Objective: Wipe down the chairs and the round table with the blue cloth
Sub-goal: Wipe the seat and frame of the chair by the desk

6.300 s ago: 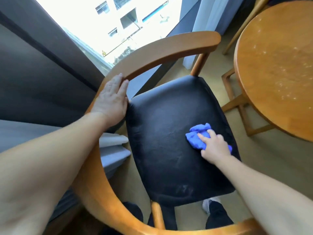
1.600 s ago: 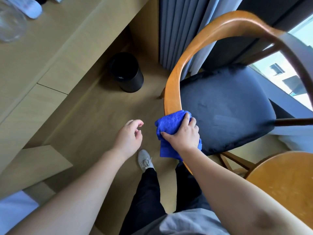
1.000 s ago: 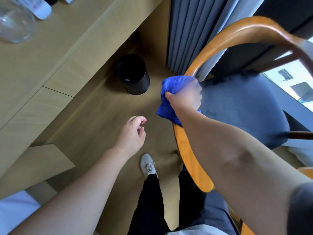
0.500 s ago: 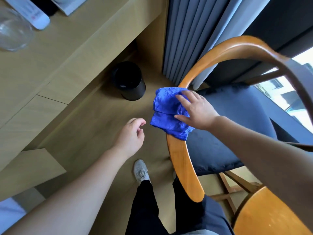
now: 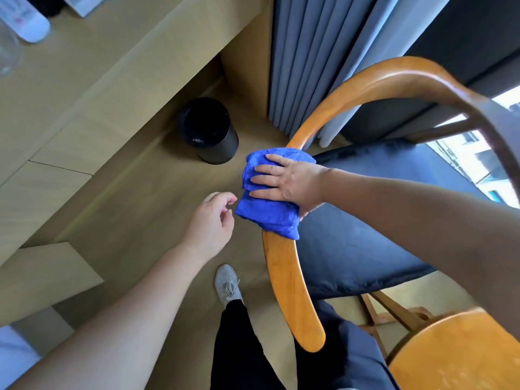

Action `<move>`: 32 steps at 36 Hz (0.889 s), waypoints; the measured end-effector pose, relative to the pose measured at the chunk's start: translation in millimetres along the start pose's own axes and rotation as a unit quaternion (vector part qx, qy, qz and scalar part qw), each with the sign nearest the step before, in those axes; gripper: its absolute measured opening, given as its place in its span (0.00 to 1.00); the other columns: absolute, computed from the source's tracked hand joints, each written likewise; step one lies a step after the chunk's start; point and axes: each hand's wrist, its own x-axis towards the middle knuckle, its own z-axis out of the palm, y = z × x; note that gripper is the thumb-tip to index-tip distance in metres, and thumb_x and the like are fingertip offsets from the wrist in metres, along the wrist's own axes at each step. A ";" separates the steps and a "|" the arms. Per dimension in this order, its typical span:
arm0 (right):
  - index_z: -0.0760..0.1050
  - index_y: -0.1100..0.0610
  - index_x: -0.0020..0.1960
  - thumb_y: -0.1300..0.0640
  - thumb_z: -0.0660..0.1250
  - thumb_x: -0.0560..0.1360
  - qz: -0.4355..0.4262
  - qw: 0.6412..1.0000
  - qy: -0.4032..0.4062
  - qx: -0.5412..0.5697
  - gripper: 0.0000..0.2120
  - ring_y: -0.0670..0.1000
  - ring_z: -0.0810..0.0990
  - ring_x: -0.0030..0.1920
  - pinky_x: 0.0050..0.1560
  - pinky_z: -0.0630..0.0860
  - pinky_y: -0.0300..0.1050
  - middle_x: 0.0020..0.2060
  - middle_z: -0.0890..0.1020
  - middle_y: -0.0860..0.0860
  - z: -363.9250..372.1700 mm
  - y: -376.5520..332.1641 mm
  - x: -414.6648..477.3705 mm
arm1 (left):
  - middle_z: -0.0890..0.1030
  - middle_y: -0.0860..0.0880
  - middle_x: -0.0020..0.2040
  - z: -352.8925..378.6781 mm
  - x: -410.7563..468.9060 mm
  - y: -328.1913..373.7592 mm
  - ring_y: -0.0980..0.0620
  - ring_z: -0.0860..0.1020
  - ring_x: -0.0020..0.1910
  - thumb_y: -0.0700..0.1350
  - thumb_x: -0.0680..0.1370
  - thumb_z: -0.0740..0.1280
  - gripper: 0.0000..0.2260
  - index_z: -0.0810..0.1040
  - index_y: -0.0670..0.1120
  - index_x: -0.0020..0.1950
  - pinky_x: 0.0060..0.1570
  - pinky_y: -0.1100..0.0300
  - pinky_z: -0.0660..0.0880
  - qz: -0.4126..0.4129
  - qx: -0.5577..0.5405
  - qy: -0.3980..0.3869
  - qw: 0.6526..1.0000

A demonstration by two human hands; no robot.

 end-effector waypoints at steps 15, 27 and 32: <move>0.66 0.51 0.69 0.41 0.70 0.69 0.193 0.981 0.008 0.022 0.33 0.57 0.73 0.60 0.65 0.65 0.56 0.59 0.76 0.52 -1.4 93.6 -13.9 | 0.76 0.53 0.55 7.0 29.8 32.2 0.54 0.76 0.48 0.37 0.77 0.61 0.12 0.76 0.46 0.59 0.51 0.51 0.77 0.002 0.008 0.003 1.000; 0.71 0.49 0.62 0.43 0.74 0.63 0.262 0.964 0.032 0.032 0.30 0.56 0.75 0.55 0.62 0.67 0.56 0.52 0.78 0.51 4.7 133.0 -46.4 | 0.75 0.51 0.60 -3.4 53.6 82.8 0.57 0.74 0.53 0.38 0.79 0.61 0.14 0.74 0.46 0.64 0.49 0.68 0.70 -0.023 0.024 -0.003 0.999; 0.71 0.50 0.61 0.45 0.74 0.62 0.298 0.951 0.040 0.068 0.30 0.57 0.75 0.57 0.64 0.66 0.56 0.53 0.78 0.52 3.4 150.6 -68.9 | 0.76 0.50 0.62 -8.2 59.4 101.0 0.56 0.75 0.54 0.39 0.79 0.61 0.14 0.74 0.47 0.64 0.49 0.67 0.71 -0.027 0.044 0.011 0.999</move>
